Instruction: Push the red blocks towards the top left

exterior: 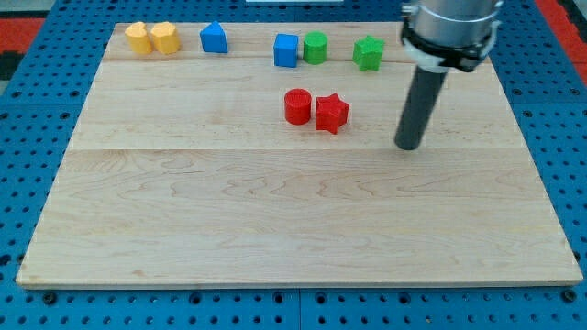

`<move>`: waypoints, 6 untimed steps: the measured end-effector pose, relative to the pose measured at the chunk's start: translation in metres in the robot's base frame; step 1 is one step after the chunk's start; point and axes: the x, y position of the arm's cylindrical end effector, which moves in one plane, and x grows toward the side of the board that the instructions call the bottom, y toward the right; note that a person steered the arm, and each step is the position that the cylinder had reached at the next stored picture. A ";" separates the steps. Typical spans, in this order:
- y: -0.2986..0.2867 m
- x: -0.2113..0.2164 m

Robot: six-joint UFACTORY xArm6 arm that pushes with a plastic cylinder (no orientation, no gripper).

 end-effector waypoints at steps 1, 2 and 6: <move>-0.024 -0.006; -0.047 -0.023; -0.058 -0.061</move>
